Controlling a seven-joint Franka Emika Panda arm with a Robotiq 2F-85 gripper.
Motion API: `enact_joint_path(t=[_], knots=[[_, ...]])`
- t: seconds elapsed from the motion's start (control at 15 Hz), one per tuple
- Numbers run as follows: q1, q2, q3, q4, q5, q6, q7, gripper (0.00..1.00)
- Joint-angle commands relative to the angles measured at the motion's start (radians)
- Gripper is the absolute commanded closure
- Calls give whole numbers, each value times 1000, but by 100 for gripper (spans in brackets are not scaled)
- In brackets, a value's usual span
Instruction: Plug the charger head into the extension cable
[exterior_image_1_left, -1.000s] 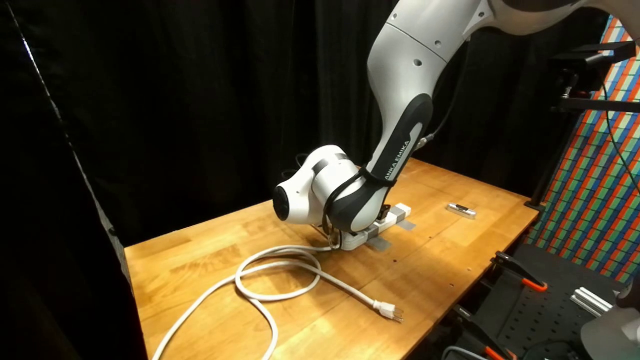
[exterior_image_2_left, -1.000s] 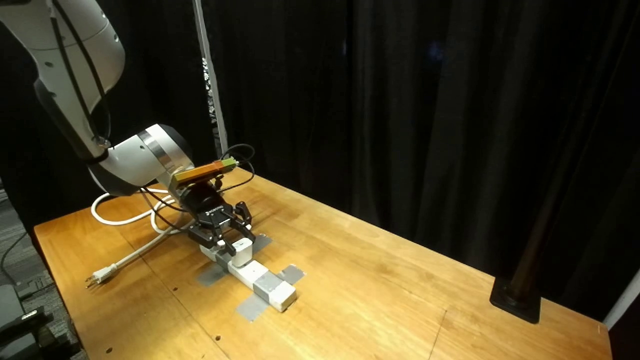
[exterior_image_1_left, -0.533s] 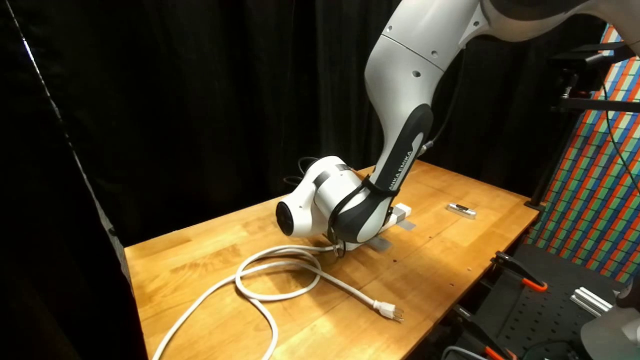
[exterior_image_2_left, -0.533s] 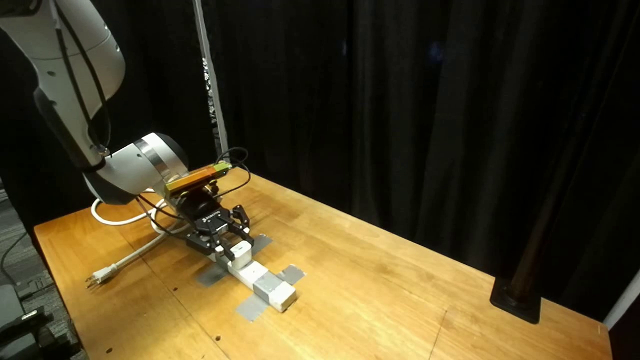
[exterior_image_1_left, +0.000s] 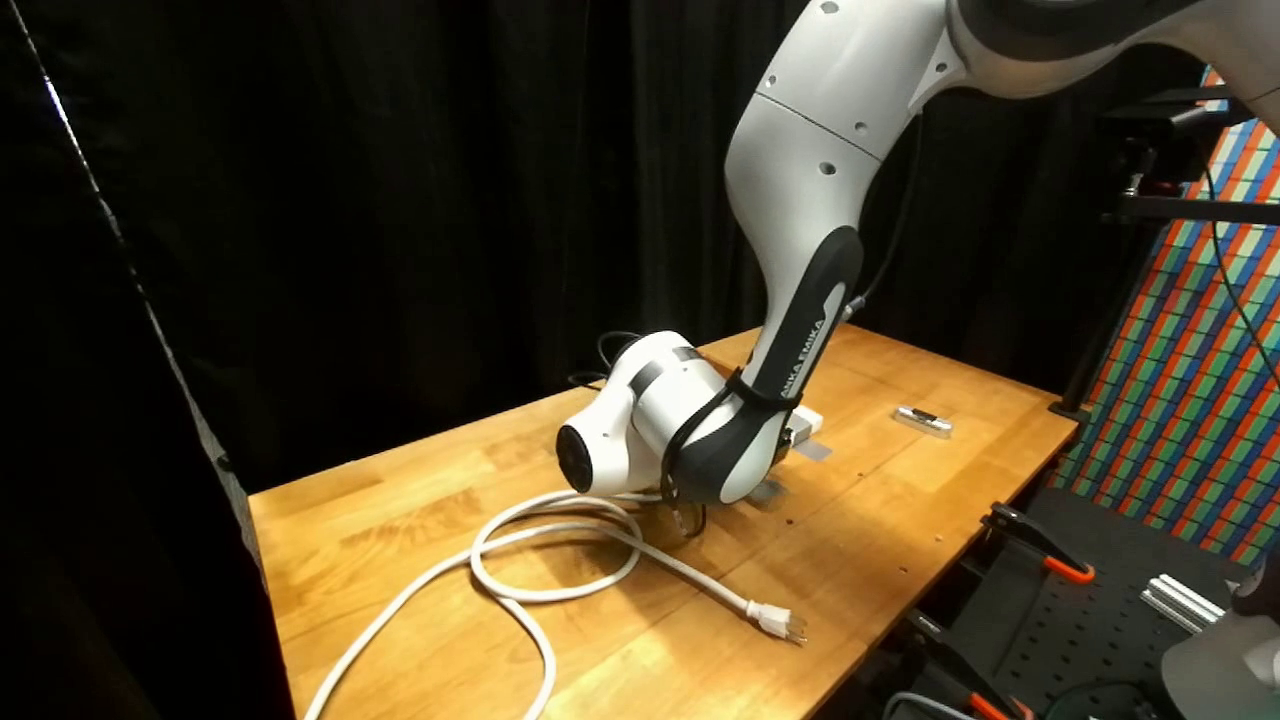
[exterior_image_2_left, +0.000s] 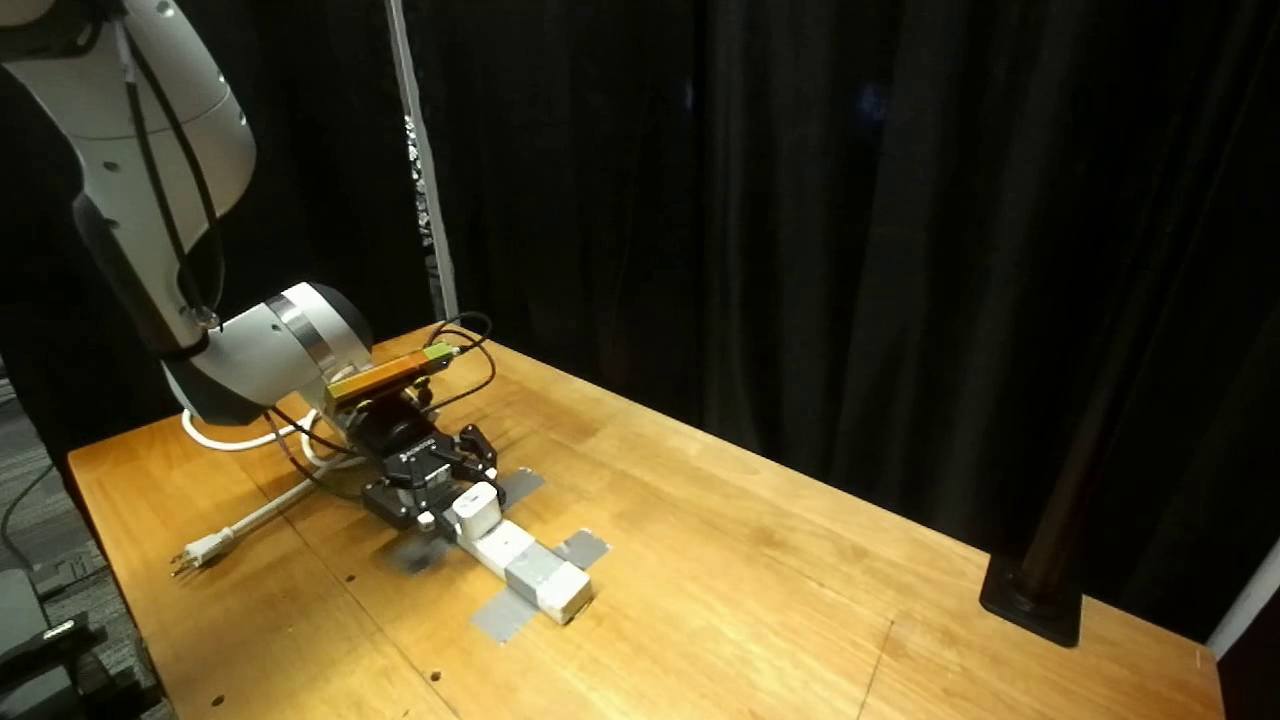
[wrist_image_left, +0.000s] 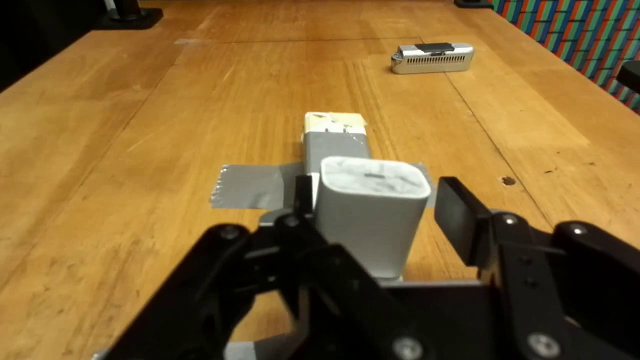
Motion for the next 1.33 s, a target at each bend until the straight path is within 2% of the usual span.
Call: enact_joint_path(t=[0.0,0.13,0.47,0.73,1.0,1.13,1.27], knots=[[-20,58,28,-2,52,15,9,5],[-23,61,28,7,53,19,5,0],[-37,-18,40,4,79,33,25,0],[-72,-163,78,-37,133,130,47,0],[-84,-322,77,-73,181,207,51,0],[-108,-401,79,-100,225,250,-17,0],[-160,-479,82,-136,306,336,-148,0]])
